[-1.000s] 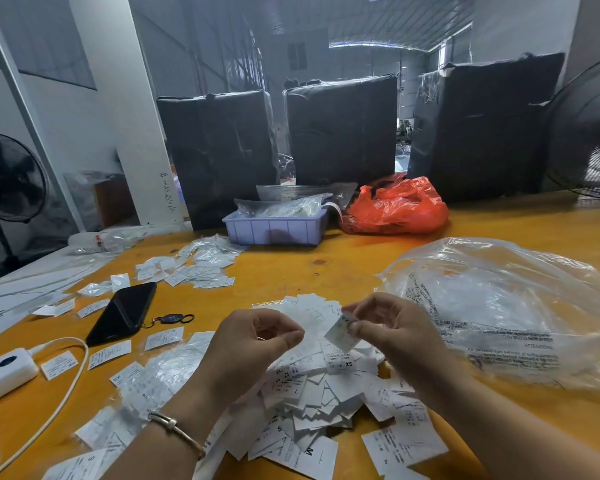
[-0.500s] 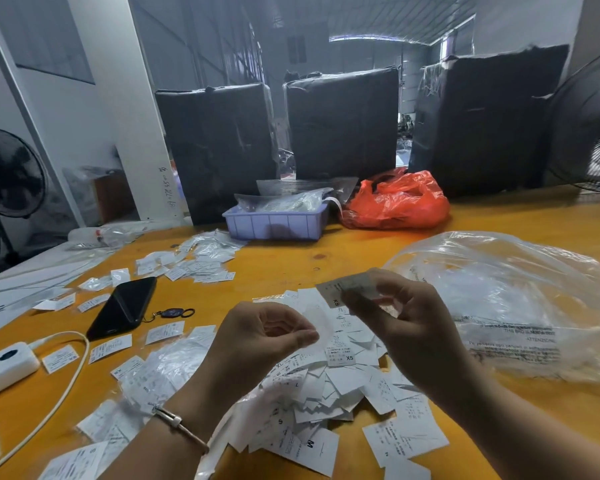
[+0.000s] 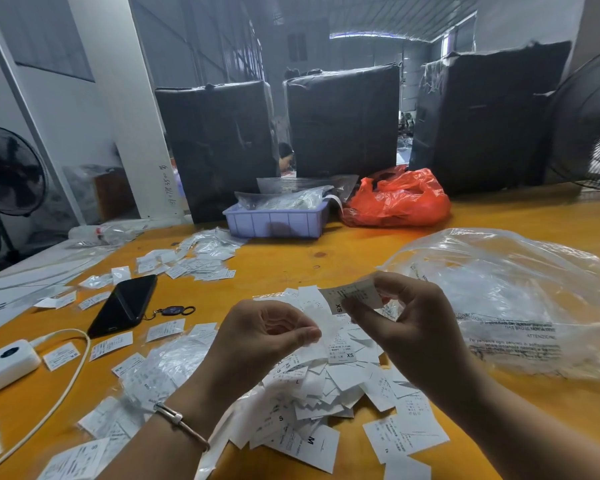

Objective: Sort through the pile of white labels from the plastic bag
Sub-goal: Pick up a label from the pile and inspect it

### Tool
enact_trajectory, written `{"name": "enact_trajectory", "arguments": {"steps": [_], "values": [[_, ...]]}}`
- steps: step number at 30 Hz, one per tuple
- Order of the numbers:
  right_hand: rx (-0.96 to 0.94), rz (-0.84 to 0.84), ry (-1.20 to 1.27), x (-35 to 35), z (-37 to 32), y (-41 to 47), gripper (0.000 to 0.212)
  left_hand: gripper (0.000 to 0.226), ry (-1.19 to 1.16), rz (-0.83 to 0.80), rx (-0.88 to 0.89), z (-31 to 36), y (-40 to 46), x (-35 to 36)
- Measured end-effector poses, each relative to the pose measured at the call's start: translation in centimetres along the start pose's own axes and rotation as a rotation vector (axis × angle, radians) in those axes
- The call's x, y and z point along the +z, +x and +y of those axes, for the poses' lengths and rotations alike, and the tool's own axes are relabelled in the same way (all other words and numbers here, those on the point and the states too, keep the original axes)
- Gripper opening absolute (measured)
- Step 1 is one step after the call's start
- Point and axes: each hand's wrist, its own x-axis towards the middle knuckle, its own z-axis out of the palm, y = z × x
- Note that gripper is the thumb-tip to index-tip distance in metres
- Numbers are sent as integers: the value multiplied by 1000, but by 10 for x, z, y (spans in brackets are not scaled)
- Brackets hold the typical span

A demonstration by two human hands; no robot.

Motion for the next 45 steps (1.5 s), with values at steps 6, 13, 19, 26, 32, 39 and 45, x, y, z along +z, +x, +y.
{"name": "enact_trajectory", "arguments": {"steps": [6, 13, 19, 26, 32, 39, 45], "values": [[2, -4, 3, -1, 0, 0, 6, 23, 1, 0, 14, -1, 0, 1], [26, -69, -36, 0, 4, 0, 10, 23, -14, 5, 27, -1, 0, 1], [68, -158, -79, 2, 7, 0, 11, 17, 12, -36, 14, -4, 1, 2], [117, -243, -116, 2, 6, -1, 10, 27, 9, -92, -18, -2, 0, 5], [157, -338, -194, 5, 6, -3, 9, 15, 24, -113, -3, -3, 0, 7], [3, -65, -159, -1, 2, 0, 22, 7, -49, -93, -62, -4, 1, 3], [-33, -157, -202, 3, 3, -4, 19, 17, -132, -94, -98, -1, 1, 6]]}}
